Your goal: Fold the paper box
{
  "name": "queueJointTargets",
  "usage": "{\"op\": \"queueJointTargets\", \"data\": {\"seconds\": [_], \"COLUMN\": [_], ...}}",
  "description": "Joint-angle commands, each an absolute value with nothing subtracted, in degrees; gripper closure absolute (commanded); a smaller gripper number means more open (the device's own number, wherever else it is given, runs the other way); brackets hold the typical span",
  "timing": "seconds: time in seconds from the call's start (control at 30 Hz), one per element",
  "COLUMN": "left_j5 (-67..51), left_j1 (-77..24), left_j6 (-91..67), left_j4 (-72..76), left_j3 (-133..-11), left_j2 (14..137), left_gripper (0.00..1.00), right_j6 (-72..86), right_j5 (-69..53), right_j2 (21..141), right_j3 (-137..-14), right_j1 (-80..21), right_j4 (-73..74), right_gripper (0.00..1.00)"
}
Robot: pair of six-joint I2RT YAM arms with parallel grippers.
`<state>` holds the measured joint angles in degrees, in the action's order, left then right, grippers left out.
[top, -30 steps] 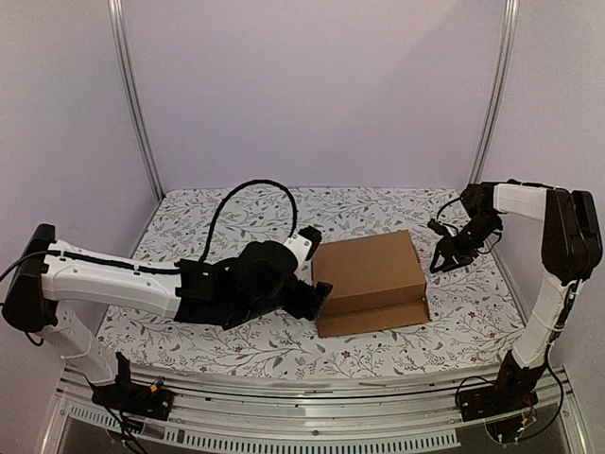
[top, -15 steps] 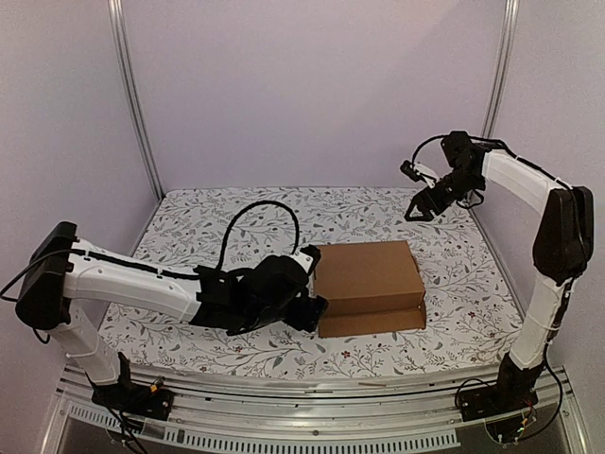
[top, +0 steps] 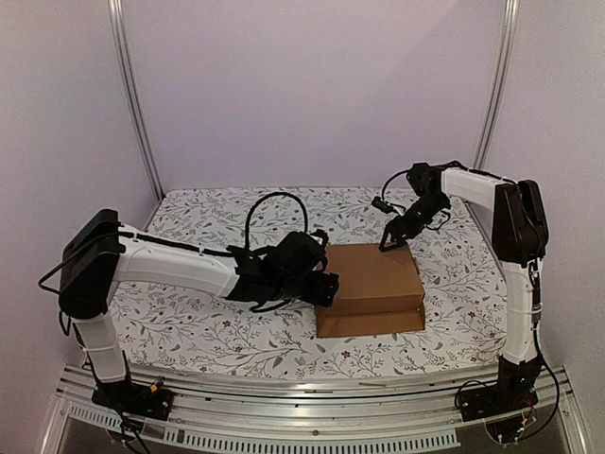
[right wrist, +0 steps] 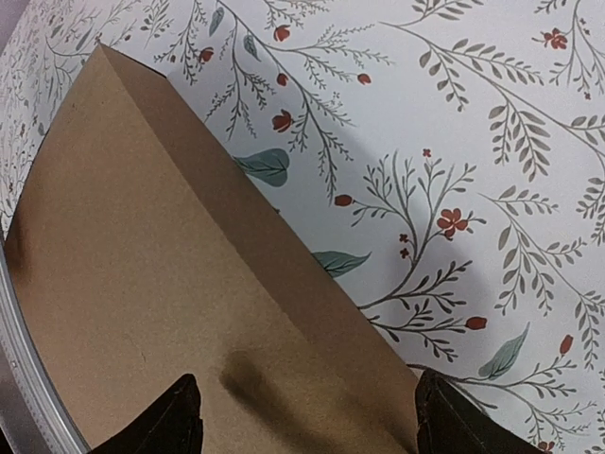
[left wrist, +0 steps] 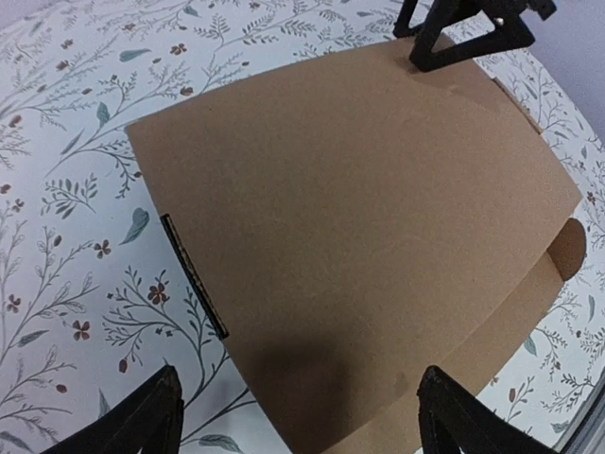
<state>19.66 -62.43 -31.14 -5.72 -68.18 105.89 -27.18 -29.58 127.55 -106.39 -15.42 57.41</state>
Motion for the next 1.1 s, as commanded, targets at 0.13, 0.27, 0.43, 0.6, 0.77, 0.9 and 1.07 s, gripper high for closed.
{"op": "queueJointTargets", "data": {"seconds": [0.13,0.27,0.43,0.6,0.77,0.9,1.07], "left_j5": [14.0,12.8,12.6,11.4,11.7,10.6,9.3], "left_j1": [-57.6,-55.5,-53.2,-53.0,-53.1,-53.2,-53.6], "left_j6": [-31.7,-30.0,-25.9,-19.9,-14.1,-14.2,-15.6], "left_j4": [-8.5,-9.2,-9.6,-5.4,5.0,9.3,11.0], "left_j3": [-72.2,-72.0,-72.3,-70.7,-58.2,-46.7,-37.1], "left_j2": [111.5,112.2,112.9,108.2,92.4,83.1,77.2], "left_gripper": [0.15,0.15,0.16,0.18,0.17,0.19,0.33], "right_j6": [-25.6,-24.6,-23.1,-23.1,-23.6,-21.7,-27.1], "right_j5": [-34.9,-37.3,-39.2,-30.1,-25.2,-26.0,-31.4], "right_j2": [121.2,117.1,110.6,101.8,90.8,77.9,80.0], "right_j3": [-95.2,-88.1,-82.0,-79.1,-77.2,-69.0,-69.1], "right_j1": [-15.6,-16.2,-16.5,-16.6,-16.7,-16.7,-19.3], "right_j4": [62.2,62.7,63.1,62.5,54.4,37.0,39.4], "right_gripper": [0.02,0.01,0.01,0.01,0.01,0.01,0.18]}}
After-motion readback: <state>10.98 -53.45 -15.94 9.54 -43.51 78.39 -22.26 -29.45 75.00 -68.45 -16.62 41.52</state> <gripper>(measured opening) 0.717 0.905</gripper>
